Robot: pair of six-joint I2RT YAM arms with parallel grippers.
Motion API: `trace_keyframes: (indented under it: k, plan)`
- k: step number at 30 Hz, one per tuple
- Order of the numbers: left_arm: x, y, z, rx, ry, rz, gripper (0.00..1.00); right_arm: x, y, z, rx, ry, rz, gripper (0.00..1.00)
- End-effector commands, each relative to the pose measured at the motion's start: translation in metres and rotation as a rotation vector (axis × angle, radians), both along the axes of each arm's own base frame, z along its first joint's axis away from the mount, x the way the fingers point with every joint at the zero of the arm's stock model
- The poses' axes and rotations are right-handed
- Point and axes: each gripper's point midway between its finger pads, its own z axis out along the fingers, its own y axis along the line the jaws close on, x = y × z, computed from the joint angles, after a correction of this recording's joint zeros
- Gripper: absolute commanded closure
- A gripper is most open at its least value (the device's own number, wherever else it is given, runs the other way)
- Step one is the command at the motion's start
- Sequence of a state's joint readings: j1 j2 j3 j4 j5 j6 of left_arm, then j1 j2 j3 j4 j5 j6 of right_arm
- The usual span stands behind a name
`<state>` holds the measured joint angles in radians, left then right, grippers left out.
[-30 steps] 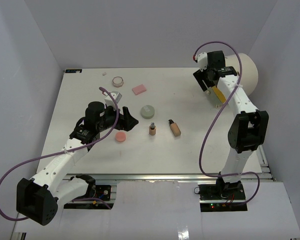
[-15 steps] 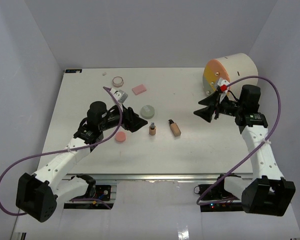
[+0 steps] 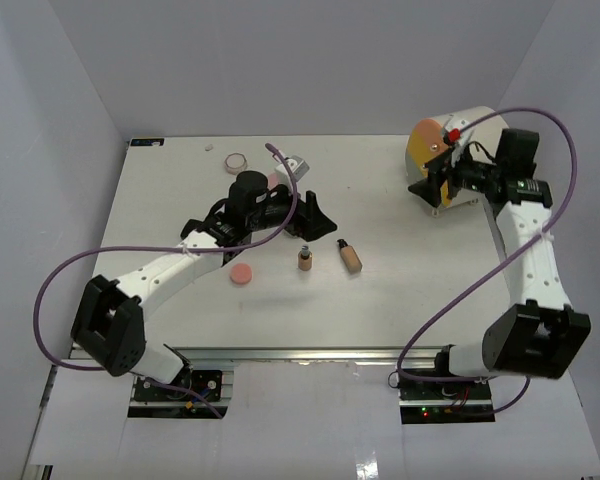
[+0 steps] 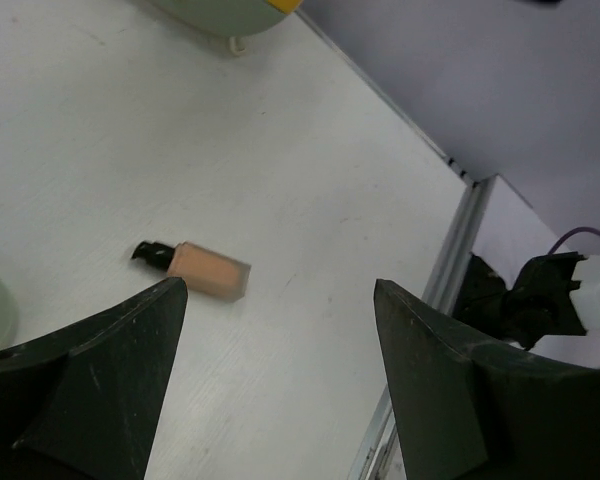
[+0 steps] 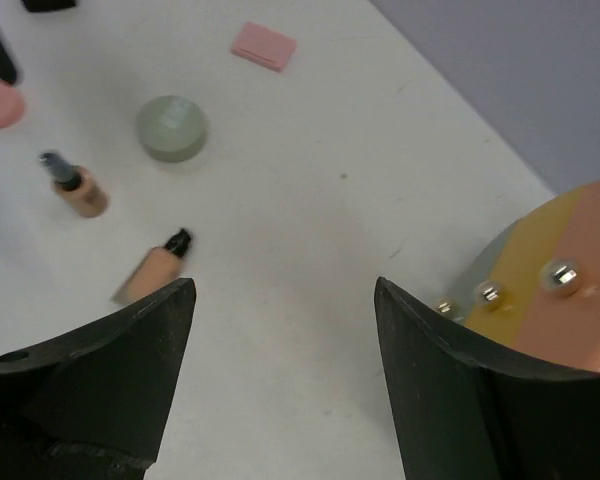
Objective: Organize the makeup
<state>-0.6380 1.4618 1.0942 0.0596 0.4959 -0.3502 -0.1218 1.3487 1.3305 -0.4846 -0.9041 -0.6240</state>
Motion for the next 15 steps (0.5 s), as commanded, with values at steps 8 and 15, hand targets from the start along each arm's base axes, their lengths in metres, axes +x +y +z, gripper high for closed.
trace_keyframes:
  k: [8, 15]
  plan:
    - [-0.045, 0.118, -0.038, 0.263, -0.122, 0.285, 0.12, 0.107, 0.004, -0.085, -1.282, -0.206, 0.244, 0.17]
    - [-0.051, 0.128, -0.035, 0.263, -0.159, 0.308, 0.09, 0.145, -0.013, -0.106, -1.628, -0.160, 0.263, 0.19]
